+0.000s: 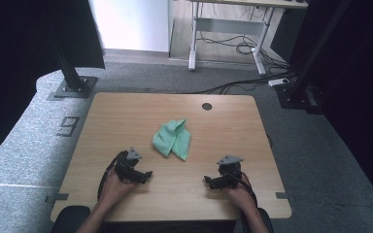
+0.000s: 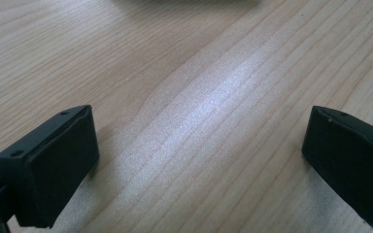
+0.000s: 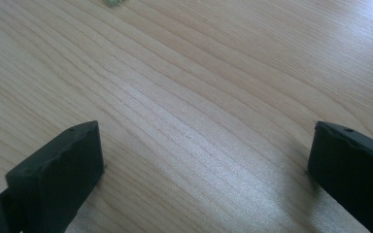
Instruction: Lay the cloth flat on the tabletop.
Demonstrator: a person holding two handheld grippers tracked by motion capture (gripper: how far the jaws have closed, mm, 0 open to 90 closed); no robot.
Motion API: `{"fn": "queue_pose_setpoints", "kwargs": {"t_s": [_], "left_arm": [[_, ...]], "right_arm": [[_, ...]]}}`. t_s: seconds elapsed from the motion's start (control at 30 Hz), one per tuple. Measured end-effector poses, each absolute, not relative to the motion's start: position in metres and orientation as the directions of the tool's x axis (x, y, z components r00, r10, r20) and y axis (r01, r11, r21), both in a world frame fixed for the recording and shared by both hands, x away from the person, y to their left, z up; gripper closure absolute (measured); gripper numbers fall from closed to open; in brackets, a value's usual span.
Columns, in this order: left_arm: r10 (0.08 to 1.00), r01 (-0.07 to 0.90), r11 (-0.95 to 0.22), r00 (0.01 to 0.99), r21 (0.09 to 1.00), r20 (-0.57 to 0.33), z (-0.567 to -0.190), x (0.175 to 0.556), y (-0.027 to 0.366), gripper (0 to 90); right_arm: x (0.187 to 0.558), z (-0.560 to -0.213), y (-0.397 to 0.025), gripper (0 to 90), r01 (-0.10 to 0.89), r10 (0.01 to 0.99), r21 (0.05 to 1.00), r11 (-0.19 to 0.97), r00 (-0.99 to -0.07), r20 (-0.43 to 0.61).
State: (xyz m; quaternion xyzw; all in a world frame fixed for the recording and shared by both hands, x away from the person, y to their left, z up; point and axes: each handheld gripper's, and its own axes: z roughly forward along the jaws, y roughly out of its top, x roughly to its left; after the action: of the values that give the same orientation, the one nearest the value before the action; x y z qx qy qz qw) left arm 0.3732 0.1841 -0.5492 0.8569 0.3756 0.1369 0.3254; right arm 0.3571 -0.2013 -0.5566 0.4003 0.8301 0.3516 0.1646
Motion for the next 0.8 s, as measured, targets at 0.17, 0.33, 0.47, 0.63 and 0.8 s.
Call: {"fn": "queue_pose_setpoints", "kwargs": {"t_s": [0.17,0.33,0.47,0.63,0.8], "left_arm": [[0.730,0.552,-0.508,0.683,0.661,-0.010,-0.5493,0.3745,0.1835,0.0],[0.730,0.552,-0.508,0.684,0.661,-0.010,-0.5493,0.3749,0.1831,0.0],[0.729,0.552,-0.511,0.685,0.659,-0.009,-0.5491,0.3752,0.1831,0.0],[0.730,0.553,-0.509,0.683,0.659,-0.009,-0.5492,0.3753,0.1827,0.0],[0.731,0.554,-0.507,0.682,0.661,-0.011,-0.5493,0.3753,0.1825,0.0]], "right_arm": [[0.3571,-0.5565,-0.2013,0.0,0.549,0.780,0.715,0.432,-0.625,0.008],[0.3571,-0.5566,-0.2013,0.0,0.549,0.780,0.716,0.432,-0.625,0.008],[0.3571,-0.5566,-0.2013,0.0,0.549,0.780,0.716,0.432,-0.625,0.008],[0.3571,-0.5566,-0.2013,0.0,0.549,0.780,0.716,0.432,-0.625,0.008],[0.3571,-0.5566,-0.2013,0.0,0.549,0.780,0.716,0.432,-0.625,0.008]]}}
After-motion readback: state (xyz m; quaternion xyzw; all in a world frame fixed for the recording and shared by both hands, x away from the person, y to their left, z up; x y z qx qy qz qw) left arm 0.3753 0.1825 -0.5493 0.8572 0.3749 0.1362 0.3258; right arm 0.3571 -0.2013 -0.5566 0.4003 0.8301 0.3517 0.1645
